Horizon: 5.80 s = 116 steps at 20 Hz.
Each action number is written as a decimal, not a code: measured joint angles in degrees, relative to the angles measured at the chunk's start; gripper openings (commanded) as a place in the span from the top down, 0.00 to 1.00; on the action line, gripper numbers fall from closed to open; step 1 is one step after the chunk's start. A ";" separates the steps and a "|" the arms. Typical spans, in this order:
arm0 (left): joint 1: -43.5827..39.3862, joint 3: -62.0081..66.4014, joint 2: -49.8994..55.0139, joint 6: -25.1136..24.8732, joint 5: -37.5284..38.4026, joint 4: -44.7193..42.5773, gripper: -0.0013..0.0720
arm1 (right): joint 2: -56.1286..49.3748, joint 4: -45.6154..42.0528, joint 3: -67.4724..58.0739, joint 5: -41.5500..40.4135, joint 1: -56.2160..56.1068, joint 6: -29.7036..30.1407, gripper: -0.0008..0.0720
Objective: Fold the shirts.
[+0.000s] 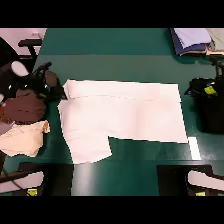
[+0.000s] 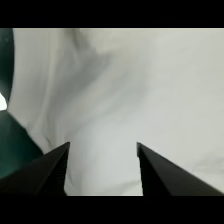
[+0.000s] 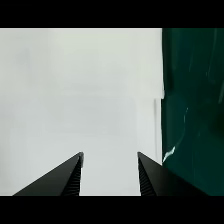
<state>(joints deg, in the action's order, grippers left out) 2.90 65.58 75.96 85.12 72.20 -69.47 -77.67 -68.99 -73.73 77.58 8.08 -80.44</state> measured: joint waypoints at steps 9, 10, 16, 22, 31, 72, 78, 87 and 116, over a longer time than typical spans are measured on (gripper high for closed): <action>0.00 -35.04 -29.66 6.60 2.97 3.43 0.31 | 10.40 0.46 7.56 0.11 0.37 0.00 0.47; 0.00 -37.59 -31.10 6.99 2.47 4.35 0.31 | 10.62 0.66 7.76 0.20 0.33 0.00 0.47; 0.00 -45.94 -34.21 7.61 -4.33 8.35 0.31 | 11.15 1.77 8.17 0.83 0.28 0.02 0.46; 0.02 -49.70 -34.58 4.11 -10.25 14.27 0.90 | 11.21 1.99 8.20 1.05 0.28 0.04 0.47; 0.00 -45.44 -34.69 -0.39 -5.01 18.38 0.95 | 15.34 -2.29 18.95 6.43 9.16 1.55 0.36; -0.07 -3.13 -2.01 -1.95 -7.23 8.07 0.95 | -2.56 -8.81 0.61 2.51 -3.41 -3.69 0.96; 0.07 1.25 6.99 -2.80 -12.50 8.11 0.24 | -15.37 -1.66 -10.25 1.49 -3.04 -1.86 0.47; -0.46 7.39 8.66 -2.82 -9.01 11.65 0.95 | -19.39 9.16 -10.12 7.80 8.85 6.91 0.36; -35.71 27.15 33.46 6.03 -21.42 19.08 0.95 | -4.46 32.20 -21.22 8.52 -7.48 10.84 0.96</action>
<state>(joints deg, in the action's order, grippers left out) -32.82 92.73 109.43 91.15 50.78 -50.39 -82.13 -36.80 -94.96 86.11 0.60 -69.60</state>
